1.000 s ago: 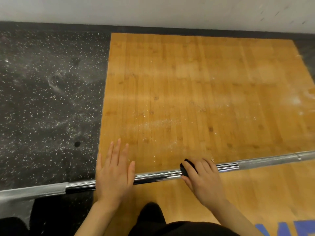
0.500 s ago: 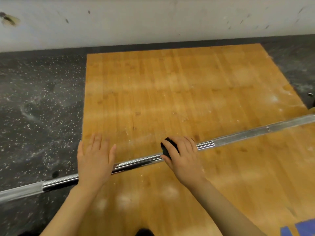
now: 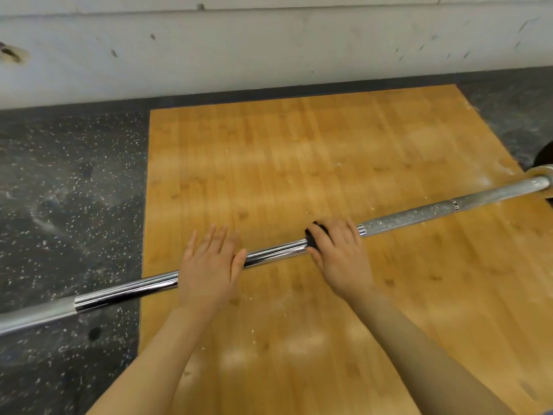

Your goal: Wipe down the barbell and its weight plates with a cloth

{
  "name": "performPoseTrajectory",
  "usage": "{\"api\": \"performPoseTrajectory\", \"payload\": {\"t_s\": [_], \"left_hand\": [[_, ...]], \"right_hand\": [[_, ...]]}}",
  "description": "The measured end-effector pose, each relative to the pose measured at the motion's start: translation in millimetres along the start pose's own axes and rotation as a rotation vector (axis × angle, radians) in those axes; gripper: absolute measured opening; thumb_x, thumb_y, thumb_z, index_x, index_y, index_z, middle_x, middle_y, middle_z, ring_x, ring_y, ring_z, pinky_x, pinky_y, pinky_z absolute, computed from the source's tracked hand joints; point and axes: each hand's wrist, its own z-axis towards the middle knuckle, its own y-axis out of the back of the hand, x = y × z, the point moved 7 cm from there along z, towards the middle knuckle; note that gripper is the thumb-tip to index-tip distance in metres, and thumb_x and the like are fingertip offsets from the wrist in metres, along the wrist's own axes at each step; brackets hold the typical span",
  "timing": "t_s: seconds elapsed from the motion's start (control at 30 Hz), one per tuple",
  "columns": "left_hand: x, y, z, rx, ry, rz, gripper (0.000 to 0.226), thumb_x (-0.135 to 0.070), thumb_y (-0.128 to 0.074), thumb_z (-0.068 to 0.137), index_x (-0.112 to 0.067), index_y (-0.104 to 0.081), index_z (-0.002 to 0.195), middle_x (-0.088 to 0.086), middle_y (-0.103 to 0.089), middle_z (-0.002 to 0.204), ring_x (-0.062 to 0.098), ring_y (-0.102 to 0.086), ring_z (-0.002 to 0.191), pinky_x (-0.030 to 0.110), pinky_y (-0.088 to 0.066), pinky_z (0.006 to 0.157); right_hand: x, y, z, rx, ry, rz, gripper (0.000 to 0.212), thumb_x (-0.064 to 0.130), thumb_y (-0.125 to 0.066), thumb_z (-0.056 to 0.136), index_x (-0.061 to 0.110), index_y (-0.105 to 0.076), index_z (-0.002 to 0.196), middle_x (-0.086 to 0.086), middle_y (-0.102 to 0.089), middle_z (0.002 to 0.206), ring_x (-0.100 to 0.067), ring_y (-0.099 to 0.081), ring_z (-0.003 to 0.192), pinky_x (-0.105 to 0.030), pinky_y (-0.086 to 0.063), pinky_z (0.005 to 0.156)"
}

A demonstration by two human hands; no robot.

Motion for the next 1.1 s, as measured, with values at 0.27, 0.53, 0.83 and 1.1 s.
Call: {"api": "performPoseTrajectory", "payload": {"t_s": [0.27, 0.53, 0.83, 1.1], "left_hand": [[6, 2, 22, -0.010, 0.008, 0.035, 0.078, -0.053, 0.008, 0.095, -0.021, -0.042, 0.146, 0.002, -0.039, 0.152, 0.019, -0.025, 0.146, 0.042, -0.012, 0.119], [10, 2, 31, -0.022, 0.009, 0.039, 0.084, -0.054, 0.017, 0.090, -0.025, -0.034, 0.150, -0.002, -0.033, 0.156, 0.016, -0.019, 0.148, 0.039, -0.005, 0.120], [4, 2, 15, 0.011, 0.003, -0.001, 0.080, -0.054, 0.007, 0.096, -0.017, -0.047, 0.143, 0.004, -0.049, 0.145, 0.021, -0.035, 0.141, 0.042, -0.021, 0.117], [-8, -1, -18, 0.009, -0.010, -0.038, 0.080, -0.053, 0.001, 0.100, -0.011, -0.059, 0.132, 0.010, -0.062, 0.131, 0.026, -0.048, 0.133, 0.042, -0.022, 0.114]], "right_hand": [[-29, 3, 20, 0.054, -0.143, 0.037, 0.046, 0.037, -0.034, 0.099, 0.006, -0.062, 0.119, -0.012, -0.059, 0.116, -0.033, -0.054, 0.111, -0.052, -0.029, 0.112], [18, -12, 32, 0.025, 0.004, 0.024, 0.038, 0.039, -0.041, 0.099, 0.012, -0.062, 0.117, -0.007, -0.060, 0.112, -0.027, -0.055, 0.103, -0.045, -0.035, 0.108], [7, -2, 19, 0.046, -0.048, 0.060, 0.038, 0.036, -0.042, 0.100, 0.009, -0.063, 0.116, -0.010, -0.061, 0.117, -0.029, -0.055, 0.108, -0.047, -0.036, 0.109], [13, 13, -12, 0.072, -0.071, 0.094, 0.041, 0.035, -0.037, 0.100, 0.008, -0.064, 0.117, -0.008, -0.060, 0.117, -0.029, -0.055, 0.109, -0.044, -0.031, 0.111]]}}
